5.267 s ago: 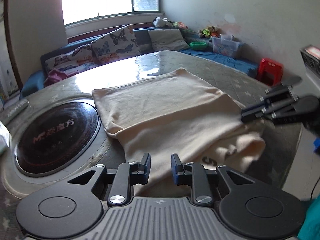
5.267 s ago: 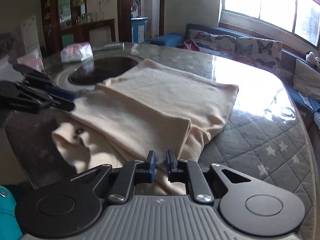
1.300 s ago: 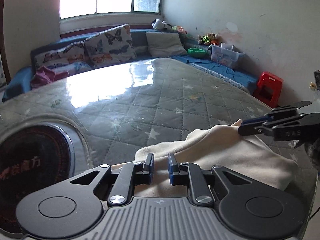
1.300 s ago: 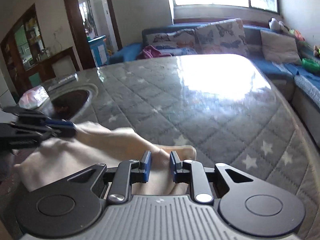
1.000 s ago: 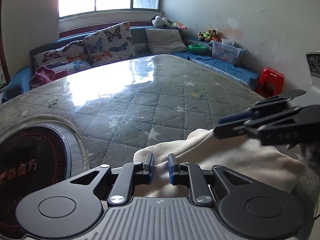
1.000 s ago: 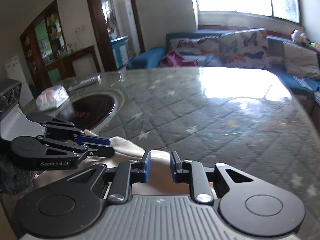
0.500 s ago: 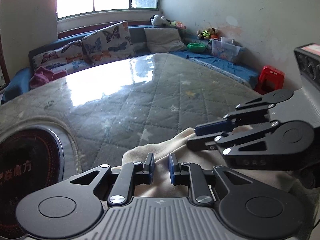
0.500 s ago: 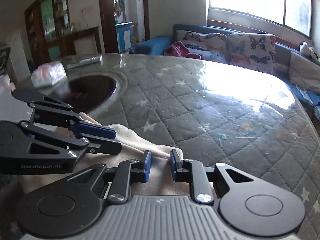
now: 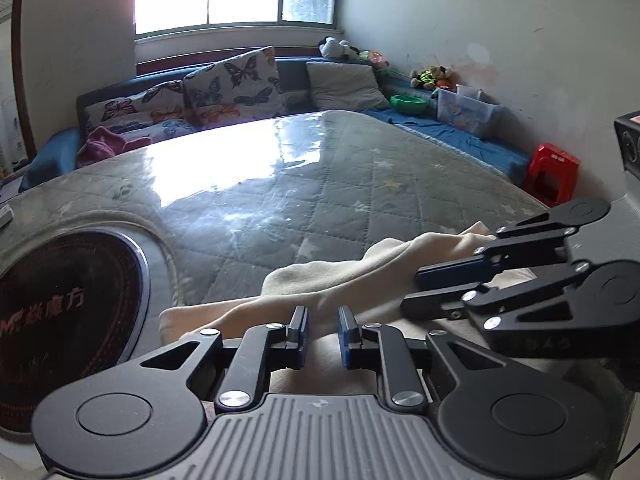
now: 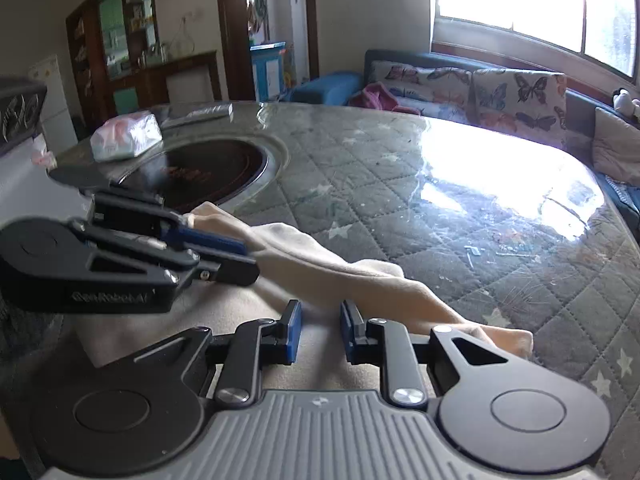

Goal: Fold clothes

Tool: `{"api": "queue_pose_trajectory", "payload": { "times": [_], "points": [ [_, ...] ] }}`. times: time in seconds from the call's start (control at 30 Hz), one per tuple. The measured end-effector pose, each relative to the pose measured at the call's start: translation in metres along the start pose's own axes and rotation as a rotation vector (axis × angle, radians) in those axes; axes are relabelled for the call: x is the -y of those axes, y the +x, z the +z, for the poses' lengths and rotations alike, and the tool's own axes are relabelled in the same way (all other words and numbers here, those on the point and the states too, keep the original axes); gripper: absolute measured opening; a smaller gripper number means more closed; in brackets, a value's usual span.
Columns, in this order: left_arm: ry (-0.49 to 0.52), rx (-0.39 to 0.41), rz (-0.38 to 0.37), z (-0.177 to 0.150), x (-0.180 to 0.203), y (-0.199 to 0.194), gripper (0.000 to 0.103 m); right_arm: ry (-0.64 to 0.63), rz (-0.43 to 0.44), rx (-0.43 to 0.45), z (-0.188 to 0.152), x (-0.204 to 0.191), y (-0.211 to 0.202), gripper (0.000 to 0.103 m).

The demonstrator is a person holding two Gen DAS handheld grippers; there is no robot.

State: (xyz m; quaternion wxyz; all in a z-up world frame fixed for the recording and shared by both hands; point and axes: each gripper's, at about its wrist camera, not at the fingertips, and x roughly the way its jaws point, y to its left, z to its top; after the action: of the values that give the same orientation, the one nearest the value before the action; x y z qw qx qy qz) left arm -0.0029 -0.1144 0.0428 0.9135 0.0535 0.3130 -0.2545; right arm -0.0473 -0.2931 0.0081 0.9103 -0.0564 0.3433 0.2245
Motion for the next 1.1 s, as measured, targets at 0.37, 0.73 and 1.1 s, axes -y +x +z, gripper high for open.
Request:
{"api": "queue_pose_trajectory", "payload": {
  "times": [0.37,0.73,1.1],
  "points": [
    [0.000,0.036,-0.076,-0.019,0.031,-0.034,0.018,-0.017,0.033,0.027,-0.019,-0.015,-0.039,0.033],
    [0.020,-0.003,-0.056,-0.041,0.044,-0.024,0.018,-0.065,0.013,0.052,-0.042,-0.025,-0.058,0.039],
    [0.012,0.001,-0.047,-0.042,0.043,-0.023,0.019,0.030,-0.025,0.052,-0.065,-0.006,-0.081,0.038]
  ]
}}
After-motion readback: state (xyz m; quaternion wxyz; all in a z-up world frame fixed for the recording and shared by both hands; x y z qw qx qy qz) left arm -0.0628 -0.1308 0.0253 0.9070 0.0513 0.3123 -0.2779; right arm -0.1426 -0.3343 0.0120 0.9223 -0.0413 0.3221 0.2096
